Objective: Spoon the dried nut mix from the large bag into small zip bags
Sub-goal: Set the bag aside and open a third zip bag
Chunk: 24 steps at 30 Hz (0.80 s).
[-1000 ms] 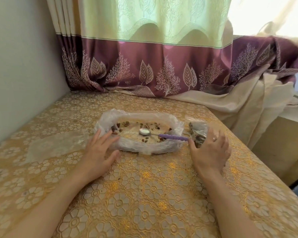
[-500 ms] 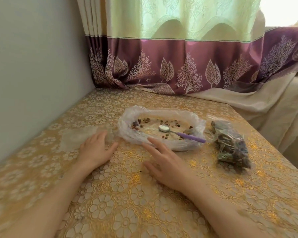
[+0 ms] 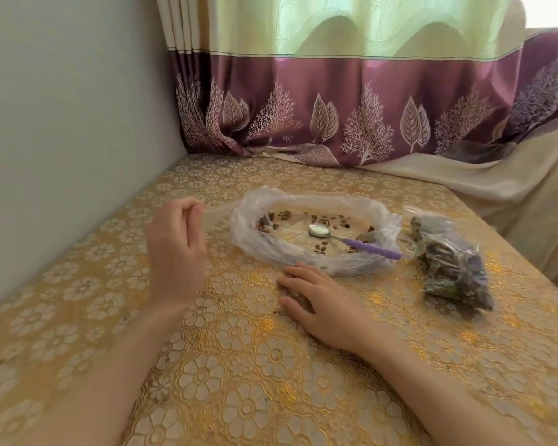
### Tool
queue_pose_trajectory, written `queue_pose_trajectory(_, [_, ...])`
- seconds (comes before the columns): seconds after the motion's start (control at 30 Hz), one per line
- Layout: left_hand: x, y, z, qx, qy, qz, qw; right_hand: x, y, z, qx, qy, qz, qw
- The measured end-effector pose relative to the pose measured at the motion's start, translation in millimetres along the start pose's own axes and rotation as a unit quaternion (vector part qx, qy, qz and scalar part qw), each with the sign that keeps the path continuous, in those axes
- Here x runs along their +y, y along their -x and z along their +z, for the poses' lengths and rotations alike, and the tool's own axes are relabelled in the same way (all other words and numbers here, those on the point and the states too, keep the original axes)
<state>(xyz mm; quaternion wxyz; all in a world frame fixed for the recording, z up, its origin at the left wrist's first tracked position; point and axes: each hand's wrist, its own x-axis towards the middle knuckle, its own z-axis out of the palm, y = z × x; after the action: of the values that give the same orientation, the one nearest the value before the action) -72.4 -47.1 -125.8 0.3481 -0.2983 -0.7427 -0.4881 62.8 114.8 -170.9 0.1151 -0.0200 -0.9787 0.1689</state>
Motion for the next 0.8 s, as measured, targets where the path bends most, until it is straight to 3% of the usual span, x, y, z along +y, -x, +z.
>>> queue_pose_trajectory(0.1, [18.4, 11.4, 2.4, 0.008, -0.013, 0.097, 0.995, -0.6, 0.1, -5.7, 0.050, -0.128, 0.024, 0.990])
queue_pose_trajectory(0.27, [36.6, 34.7, 15.8, -0.226, 0.065, 0.200, 0.951, -1.6, 2.7, -17.8, 0.139, -0.436, 0.113, 0.882])
queue_pose_trajectory(0.37, [35.1, 38.9, 17.2, -0.315, 0.093, 0.204, 0.922, 0.6, 4.4, -19.8, 0.160, -0.464, 0.137, 0.861])
queue_pose_trajectory(0.57, [28.6, 41.1, 16.6, -0.384, 0.084, 0.163, 0.905, 3.4, 4.9, -20.2, 0.133, -0.474, 0.151, 0.857])
queue_pose_trajectory(0.8, [30.2, 46.2, 19.7, -0.364, 0.058, 0.104, 0.924, 0.7, 4.9, -16.4, 0.122, -0.463, 0.139, 0.867])
